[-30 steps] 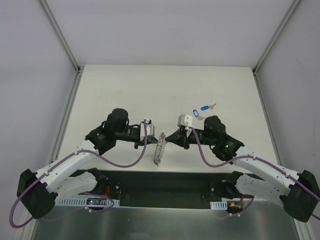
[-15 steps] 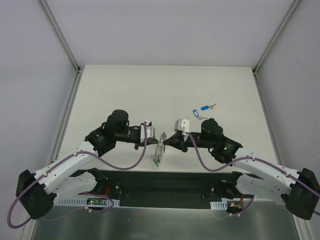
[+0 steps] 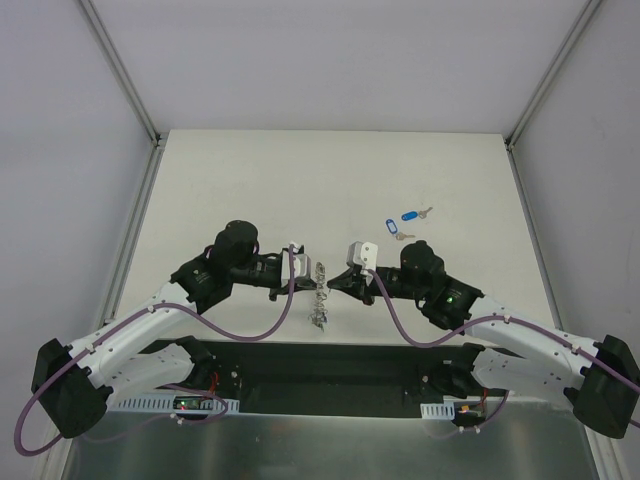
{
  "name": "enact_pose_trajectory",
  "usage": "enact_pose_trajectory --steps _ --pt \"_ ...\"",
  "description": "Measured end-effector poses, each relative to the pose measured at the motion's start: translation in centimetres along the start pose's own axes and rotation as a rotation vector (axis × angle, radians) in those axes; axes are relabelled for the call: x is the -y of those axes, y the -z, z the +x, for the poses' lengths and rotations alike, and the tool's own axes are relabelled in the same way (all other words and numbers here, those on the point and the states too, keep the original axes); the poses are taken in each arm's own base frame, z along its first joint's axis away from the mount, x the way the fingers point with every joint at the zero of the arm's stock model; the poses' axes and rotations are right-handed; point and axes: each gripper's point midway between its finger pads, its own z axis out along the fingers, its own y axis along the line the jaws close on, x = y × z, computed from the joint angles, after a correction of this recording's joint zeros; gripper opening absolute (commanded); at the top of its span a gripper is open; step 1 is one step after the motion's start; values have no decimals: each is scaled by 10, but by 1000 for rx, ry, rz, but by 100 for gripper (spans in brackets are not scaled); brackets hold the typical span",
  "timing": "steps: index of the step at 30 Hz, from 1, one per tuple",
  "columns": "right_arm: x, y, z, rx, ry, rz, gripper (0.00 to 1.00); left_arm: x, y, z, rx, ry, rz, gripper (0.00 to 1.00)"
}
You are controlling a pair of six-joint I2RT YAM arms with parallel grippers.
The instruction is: Put the keys on the keyring
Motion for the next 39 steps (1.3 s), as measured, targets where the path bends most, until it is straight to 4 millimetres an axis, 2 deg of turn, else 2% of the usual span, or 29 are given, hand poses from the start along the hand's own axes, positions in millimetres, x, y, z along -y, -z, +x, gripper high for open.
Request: enact_pose_trajectory --steps 39 --pt "-13 -1 -4 19 8 -61 1 8 -4 7 -14 2 53 0"
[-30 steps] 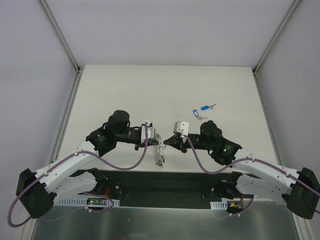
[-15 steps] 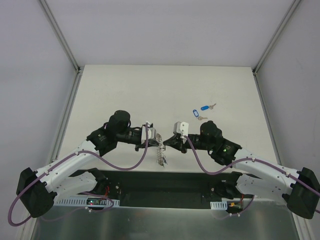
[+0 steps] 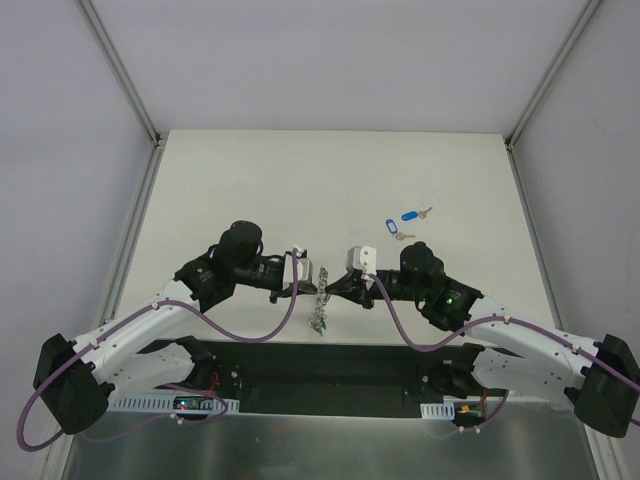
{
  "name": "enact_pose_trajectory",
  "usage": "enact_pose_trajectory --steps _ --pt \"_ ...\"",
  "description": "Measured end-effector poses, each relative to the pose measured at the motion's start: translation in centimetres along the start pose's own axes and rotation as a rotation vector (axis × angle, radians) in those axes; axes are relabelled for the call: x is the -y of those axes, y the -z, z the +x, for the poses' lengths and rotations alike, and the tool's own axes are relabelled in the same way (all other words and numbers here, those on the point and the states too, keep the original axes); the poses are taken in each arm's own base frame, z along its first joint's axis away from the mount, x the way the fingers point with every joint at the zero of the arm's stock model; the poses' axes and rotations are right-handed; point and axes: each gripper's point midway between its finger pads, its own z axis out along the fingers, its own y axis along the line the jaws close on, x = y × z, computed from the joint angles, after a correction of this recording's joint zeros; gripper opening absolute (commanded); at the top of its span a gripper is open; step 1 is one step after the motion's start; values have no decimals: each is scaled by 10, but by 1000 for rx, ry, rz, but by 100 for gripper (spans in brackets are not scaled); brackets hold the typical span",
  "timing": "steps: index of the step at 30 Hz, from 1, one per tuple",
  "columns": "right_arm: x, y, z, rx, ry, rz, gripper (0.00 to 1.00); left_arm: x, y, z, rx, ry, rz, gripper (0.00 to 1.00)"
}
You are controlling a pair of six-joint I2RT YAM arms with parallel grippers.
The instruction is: Put the keys on the keyring
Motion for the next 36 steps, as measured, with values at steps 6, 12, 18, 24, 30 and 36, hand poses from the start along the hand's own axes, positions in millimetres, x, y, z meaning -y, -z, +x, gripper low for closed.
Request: enact_pose_trajectory --steps 6,12,18,24,30,36 --pt "-4 0 2 -7 13 -15 1 -2 0 3 -10 -38 0 0" --pt "-5 0 8 -30 27 -21 1 -1 1 10 -38 -52 0 0" --pt "-6 -2 14 -53 31 -21 1 -2 2 12 -49 -60 -2 0" --pt "-4 -5 19 -71 28 -13 1 -2 2 13 -50 -61 -2 0" --pt "0 -7 24 -90 28 11 1 -1 2 13 -49 -60 0 0" --pt "1 -7 22 -82 33 15 1 -1 0 15 -55 -52 4 0"
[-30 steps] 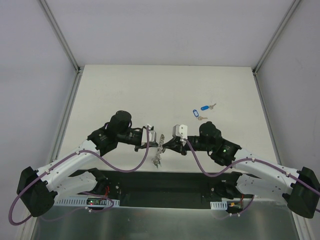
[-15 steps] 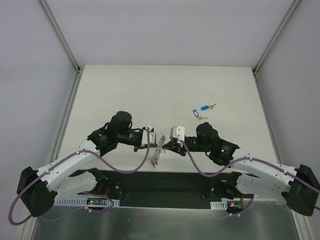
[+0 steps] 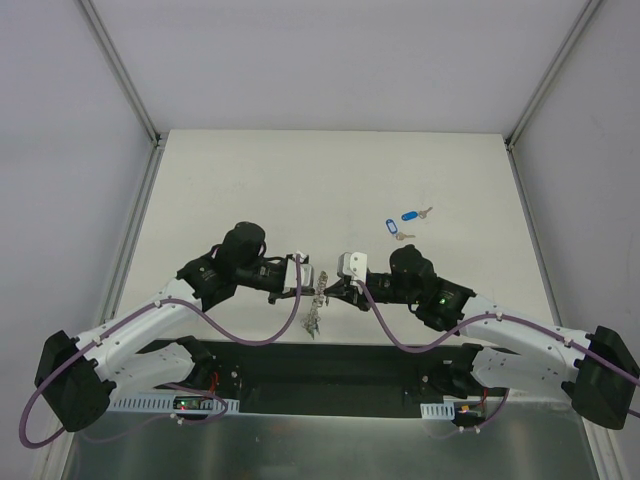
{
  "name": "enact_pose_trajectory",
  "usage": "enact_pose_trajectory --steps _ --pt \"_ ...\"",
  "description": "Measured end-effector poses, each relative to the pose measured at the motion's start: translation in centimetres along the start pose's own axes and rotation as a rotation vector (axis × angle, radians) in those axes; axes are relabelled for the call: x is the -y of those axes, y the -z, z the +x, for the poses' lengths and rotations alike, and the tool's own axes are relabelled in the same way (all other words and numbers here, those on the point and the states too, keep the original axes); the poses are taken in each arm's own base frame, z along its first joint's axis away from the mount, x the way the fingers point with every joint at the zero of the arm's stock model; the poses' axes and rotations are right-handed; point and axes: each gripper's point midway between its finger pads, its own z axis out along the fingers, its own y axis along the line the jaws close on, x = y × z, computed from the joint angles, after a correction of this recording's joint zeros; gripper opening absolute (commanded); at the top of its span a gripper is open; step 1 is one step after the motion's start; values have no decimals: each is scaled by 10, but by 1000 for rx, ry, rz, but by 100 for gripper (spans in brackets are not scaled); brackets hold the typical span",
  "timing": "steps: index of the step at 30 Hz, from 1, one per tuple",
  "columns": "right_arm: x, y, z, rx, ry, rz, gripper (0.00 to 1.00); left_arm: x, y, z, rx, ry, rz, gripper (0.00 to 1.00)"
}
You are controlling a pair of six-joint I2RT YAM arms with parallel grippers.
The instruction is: Put the keys on the keyring
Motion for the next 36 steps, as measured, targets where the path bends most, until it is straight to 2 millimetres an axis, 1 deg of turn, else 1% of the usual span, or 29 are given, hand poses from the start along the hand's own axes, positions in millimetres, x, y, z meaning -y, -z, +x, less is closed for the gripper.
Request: enact_pose_trajectory --steps 11,36 --pt "0 -1 -5 18 5 -1 1 3 -2 1 2 14 22 0" --pt "-3 -5 2 0 -8 -26 1 3 -4 4 -3 25 30 0"
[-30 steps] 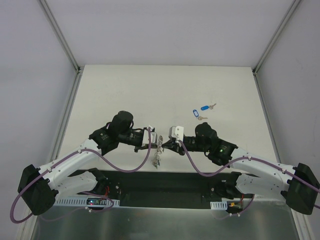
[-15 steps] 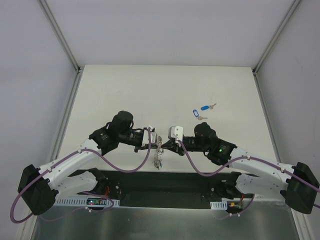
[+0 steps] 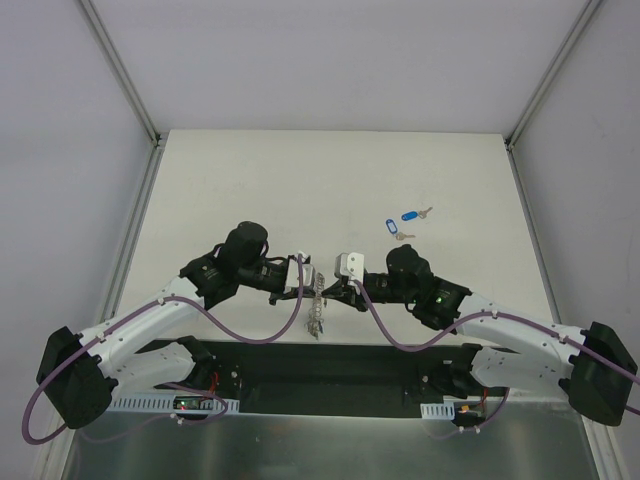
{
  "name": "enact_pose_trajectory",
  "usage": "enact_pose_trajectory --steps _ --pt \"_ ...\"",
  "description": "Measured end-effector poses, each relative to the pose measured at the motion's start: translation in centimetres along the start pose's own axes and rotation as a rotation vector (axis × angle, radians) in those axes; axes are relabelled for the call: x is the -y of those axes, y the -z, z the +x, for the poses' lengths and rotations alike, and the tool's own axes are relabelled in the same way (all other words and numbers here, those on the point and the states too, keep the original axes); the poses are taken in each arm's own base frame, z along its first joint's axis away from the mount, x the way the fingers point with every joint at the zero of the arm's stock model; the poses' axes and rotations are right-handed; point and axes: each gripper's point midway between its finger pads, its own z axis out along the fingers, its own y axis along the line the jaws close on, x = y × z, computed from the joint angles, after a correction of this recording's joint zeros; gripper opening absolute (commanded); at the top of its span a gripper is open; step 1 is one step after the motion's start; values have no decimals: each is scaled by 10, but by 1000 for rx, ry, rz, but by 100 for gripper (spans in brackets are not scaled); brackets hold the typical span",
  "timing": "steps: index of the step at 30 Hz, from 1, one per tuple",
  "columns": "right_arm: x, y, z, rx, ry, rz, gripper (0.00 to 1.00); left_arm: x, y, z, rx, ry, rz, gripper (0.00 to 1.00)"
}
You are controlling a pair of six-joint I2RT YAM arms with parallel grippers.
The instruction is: Put the keys on the keyring
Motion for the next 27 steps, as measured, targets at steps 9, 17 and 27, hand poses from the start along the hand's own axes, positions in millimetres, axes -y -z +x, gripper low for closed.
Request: enact_pose_trajectory --steps 9,17,27 --pt "0 -1 1 -3 -2 -1 1 0 0 0 -1 2 1 0" --pt "-1 -1 1 -3 0 -4 1 1 0 1 -2 7 5 0" --pt "-5 -3 2 -7 2 -16 1 5 -2 4 -5 36 30 0"
